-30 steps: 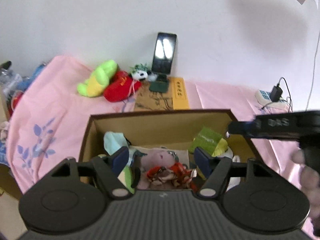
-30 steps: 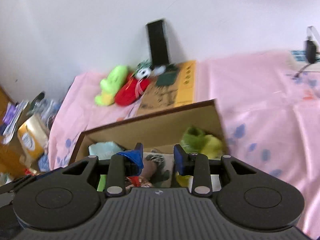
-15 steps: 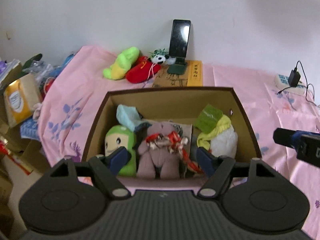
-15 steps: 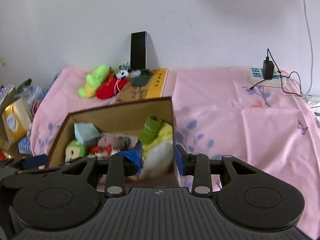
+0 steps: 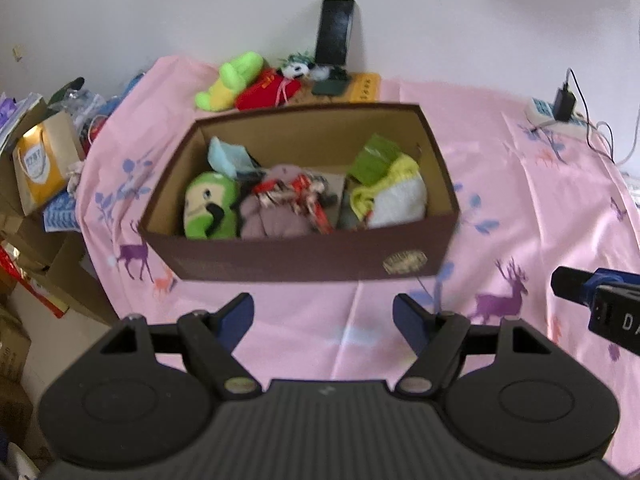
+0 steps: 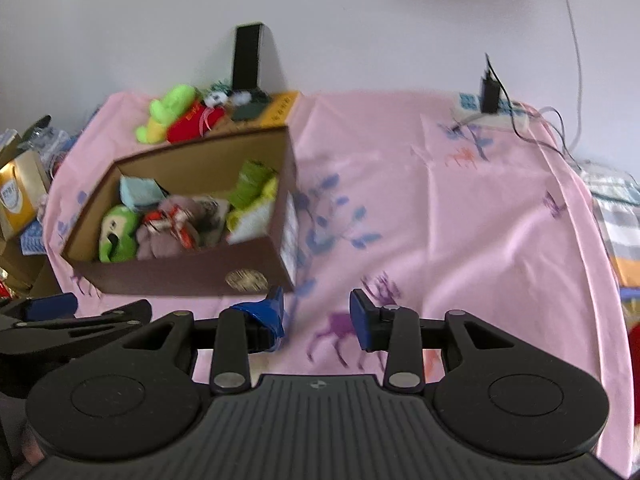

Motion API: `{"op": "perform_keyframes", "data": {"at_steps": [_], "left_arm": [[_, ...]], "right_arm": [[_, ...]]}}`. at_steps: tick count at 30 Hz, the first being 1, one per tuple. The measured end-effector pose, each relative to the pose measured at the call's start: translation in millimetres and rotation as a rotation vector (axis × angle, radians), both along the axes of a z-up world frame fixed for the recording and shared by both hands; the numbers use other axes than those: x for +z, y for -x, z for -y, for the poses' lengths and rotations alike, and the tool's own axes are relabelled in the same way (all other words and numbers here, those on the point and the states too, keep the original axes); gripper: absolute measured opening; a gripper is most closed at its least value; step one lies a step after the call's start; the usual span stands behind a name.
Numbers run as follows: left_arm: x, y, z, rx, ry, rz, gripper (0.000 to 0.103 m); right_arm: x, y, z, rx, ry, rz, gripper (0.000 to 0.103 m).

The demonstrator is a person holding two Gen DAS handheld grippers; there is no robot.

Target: Organize soft objects

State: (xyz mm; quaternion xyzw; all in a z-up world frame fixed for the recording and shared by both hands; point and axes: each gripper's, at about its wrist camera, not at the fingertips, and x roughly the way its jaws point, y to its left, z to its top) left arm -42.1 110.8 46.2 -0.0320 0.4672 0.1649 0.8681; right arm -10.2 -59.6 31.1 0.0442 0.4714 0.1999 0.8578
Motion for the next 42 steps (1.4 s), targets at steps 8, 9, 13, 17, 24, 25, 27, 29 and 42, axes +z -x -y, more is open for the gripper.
{"op": "perform_keyframes", "data": {"at_steps": [8,9,13,17,24,25,27,29,42], "left_arm": [[-11.1,8.3,21.5,-0.047,0.023,-0.068,0.076],[-11.0,7.4,21.6,-0.051,0.023,-0.071,0.077],[-7.4,0.7,13.0,-0.064,0.014,-0.076,0.077],[1.1,-8.8,-8.9,-0.058,0.002,-0.072,0.078],[9.6,-23.3,-66.0,-0.033,-0.012,-0.065,0.078],[9.6,-24.9,-74.1,-0.026,-0.017,-0.064,0.078],[9.4,-28.2,-89.8,-0.028,-0.028,-0.064,0.078],[8.7,-31.8,-102.9,-0.039,-0.044,-0.068,0.078],[-6.2,-45.3,-136.7,-0.142,-0.014,-0.067,0.078]], "right_arm": [[-20.2,12.9,15.3,-0.018,0.049,-0.109,0.020],[-21.0,13.7,14.7,-0.019,0.049,-0.125,0.020],[-19.9,11.8,4.9,-0.022,0.068,-0.165,0.021],[-13.4,2.3,-14.7,-0.039,0.055,-0.200,0.021],[0.0,-13.8,-72.1,-0.034,0.058,-0.191,0.022],[1.7,-15.9,-81.0,-0.031,0.056,-0.188,0.022],[5.2,-20.0,-98.0,-0.030,0.062,-0.172,0.022],[8.0,-23.6,-112.0,-0.036,0.069,-0.158,0.022],[7.7,-30.6,-152.2,-0.110,0.113,-0.172,0.023]]}}
